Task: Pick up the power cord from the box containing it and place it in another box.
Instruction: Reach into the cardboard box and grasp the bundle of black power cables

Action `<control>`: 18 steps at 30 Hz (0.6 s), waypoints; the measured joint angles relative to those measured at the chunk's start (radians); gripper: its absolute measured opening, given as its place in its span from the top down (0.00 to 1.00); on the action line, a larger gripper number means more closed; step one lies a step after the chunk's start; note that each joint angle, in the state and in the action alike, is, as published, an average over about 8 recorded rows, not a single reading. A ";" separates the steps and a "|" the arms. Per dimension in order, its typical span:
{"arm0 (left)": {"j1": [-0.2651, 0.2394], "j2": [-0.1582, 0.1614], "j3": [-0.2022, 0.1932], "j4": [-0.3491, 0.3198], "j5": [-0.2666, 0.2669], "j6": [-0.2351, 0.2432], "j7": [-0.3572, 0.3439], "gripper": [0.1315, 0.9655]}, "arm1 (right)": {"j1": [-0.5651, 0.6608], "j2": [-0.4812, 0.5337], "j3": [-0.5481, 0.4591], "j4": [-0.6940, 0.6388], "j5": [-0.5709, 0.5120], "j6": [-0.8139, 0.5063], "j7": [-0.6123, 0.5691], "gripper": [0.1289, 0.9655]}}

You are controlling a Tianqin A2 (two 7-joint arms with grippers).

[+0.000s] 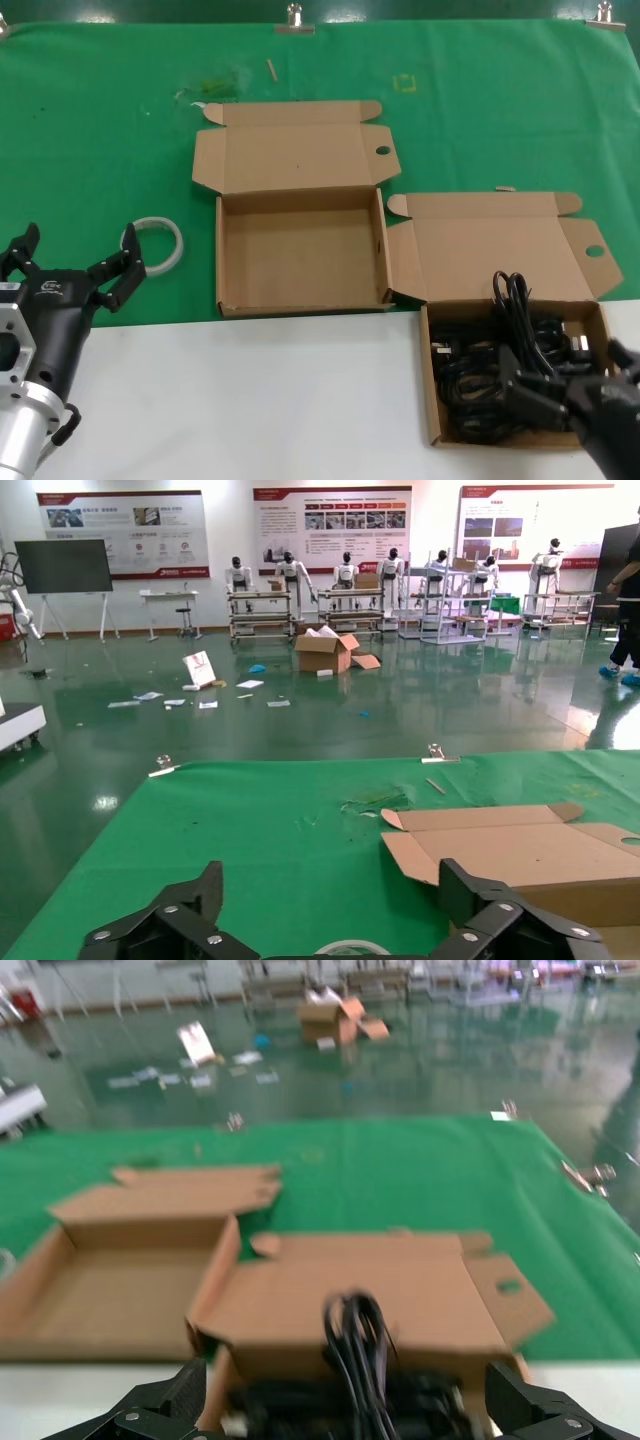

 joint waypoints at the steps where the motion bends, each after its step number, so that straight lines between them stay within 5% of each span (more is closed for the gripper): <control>1: 0.000 0.000 0.000 0.000 0.000 0.000 0.000 0.17 | 0.002 0.002 -0.010 -0.013 0.015 0.010 -0.009 0.00; 18: 0.000 0.000 0.000 0.000 0.000 0.000 0.000 0.60 | 0.136 -0.068 -0.108 -0.182 0.079 0.042 -0.136 0.11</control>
